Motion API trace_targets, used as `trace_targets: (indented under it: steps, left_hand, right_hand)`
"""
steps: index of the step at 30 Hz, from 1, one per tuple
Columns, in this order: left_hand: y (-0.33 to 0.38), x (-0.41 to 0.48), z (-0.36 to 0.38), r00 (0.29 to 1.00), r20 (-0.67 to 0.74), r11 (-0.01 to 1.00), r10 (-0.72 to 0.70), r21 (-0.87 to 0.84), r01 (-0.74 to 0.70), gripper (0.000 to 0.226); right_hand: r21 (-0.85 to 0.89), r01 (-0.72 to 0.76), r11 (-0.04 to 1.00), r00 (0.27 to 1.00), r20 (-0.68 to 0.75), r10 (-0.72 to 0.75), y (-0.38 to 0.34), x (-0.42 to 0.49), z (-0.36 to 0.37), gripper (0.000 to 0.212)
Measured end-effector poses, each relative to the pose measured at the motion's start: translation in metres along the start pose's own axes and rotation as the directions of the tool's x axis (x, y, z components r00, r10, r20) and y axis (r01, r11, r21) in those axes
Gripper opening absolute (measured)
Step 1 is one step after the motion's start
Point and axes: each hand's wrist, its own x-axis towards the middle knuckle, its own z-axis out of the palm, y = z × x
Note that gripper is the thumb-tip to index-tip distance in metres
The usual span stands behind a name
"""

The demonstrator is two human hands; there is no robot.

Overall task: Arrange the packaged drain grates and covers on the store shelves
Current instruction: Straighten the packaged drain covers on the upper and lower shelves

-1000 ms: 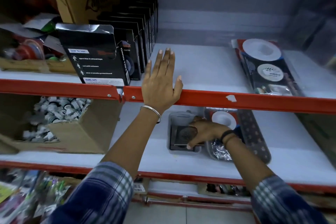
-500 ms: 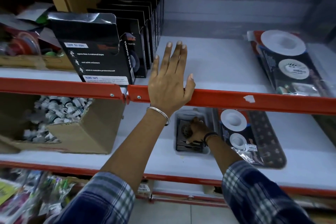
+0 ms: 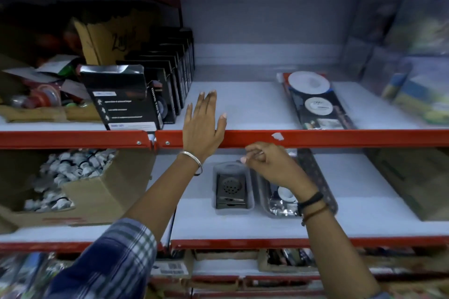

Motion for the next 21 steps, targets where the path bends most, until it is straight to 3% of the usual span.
trace_targets:
  steps: [4, 7, 12, 15, 17, 19, 21]
  left_hand:
    - [0.043, -0.006, 0.002, 1.000, -0.029, 0.986, 0.001, -0.167, -0.006, 0.066]
    - [0.090, 0.003, 0.005, 0.999, -0.032, 0.967, -0.003, -0.254, -0.005, 0.064]
    - [0.156, 0.034, 0.026, 0.994, 0.090, 0.939, -0.066, -0.331, 0.092, 0.066]
    - [0.173, 0.047, 0.042, 0.967, 0.204, 0.935, -0.153, -0.287, 0.208, 0.072]
    - [0.180, 0.053, 0.055, 0.942, 0.263, 0.946, -0.210, -0.190, 0.264, 0.072]
    - [0.180, 0.055, 0.065, 0.911, 0.325, 0.935, -0.255, -0.159, 0.318, 0.063]
    - [0.182, 0.058, 0.075, 0.887, 0.361, 0.901, -0.288, -0.211, 0.379, 0.047]
  right_hand:
    - [0.070, 0.053, 0.996, 0.984, -0.174, -0.040, -0.008, -0.018, -0.059, 0.032]
    - [0.029, 0.031, 0.999, 0.957, -0.289, -0.021, 0.005, -0.020, -0.101, 0.031]
    - [-0.058, -0.077, 0.995, 0.894, -0.445, 0.044, 0.045, -0.003, -0.163, 0.033]
    - [-0.124, -0.147, 0.981, 0.895, -0.440, 0.079, 0.070, 0.012, -0.179, 0.037]
    - [-0.258, -0.243, 0.935, 0.914, -0.385, 0.131, 0.091, 0.021, -0.188, 0.043]
    - [-0.326, -0.338, 0.883, 0.924, -0.294, 0.245, 0.108, 0.027, -0.192, 0.046]
    - [-0.279, -0.364, 0.889, 0.922, -0.239, 0.303, 0.120, 0.031, -0.196, 0.043]
